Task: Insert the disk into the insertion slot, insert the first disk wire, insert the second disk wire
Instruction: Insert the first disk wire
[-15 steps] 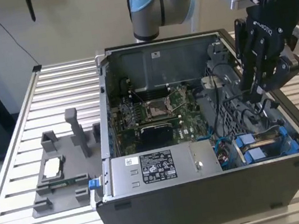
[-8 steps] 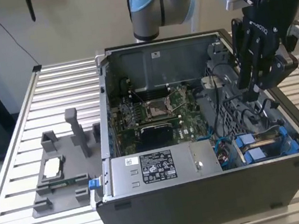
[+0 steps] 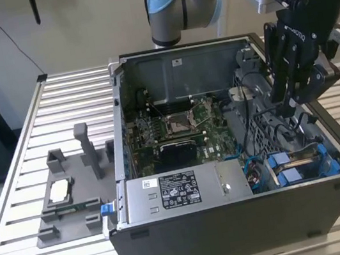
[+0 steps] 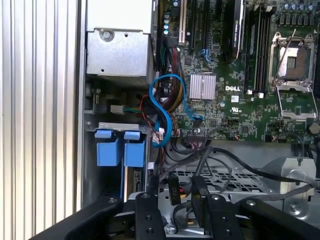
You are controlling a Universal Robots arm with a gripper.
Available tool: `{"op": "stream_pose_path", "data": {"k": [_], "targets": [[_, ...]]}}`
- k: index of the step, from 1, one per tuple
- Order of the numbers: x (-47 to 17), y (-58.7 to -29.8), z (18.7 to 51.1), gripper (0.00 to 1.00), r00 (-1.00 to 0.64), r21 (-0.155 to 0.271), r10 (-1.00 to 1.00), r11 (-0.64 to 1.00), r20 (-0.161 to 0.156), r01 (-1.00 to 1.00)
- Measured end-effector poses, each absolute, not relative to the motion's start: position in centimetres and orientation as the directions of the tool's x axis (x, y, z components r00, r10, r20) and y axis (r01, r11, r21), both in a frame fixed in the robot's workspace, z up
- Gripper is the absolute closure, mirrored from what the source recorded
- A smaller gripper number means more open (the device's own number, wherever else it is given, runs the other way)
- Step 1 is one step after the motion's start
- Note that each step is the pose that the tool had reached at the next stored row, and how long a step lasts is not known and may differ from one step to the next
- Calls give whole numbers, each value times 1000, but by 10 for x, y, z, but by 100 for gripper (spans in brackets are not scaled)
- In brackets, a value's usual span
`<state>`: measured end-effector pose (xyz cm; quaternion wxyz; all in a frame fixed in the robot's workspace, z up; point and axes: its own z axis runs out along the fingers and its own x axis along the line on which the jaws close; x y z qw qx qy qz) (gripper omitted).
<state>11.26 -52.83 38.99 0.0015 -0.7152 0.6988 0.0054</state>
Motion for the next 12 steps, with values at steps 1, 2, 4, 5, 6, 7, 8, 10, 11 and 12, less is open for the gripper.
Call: {"op": "stream_pose_path", "data": {"k": [1, 2, 4, 5, 6, 7, 8, 10, 11, 12], "targets": [[113, -529, 390, 60, 23, 5, -1000, -23, -10, -1000], [113, -530, 390, 60, 23, 5, -1000, -23, -10, -1000], [113, -531, 390, 60, 23, 5, -1000, -23, -10, -1000], [113, -531, 390, 60, 23, 5, -1000, -23, -10, -1000], [113, -531, 390, 60, 23, 5, -1000, -23, -10, -1000], [113, -531, 390, 60, 23, 5, -1000, -23, -10, -1000], [113, -531, 390, 60, 23, 5, -1000, -23, -10, -1000], [113, -531, 390, 62, 23, 5, -1000, -23, -10, -1000], [113, -531, 390, 62, 23, 5, -1000, -23, -10, -1000], [113, -531, 390, 69, 23, 5, -1000, -23, -10, -1000]]}}
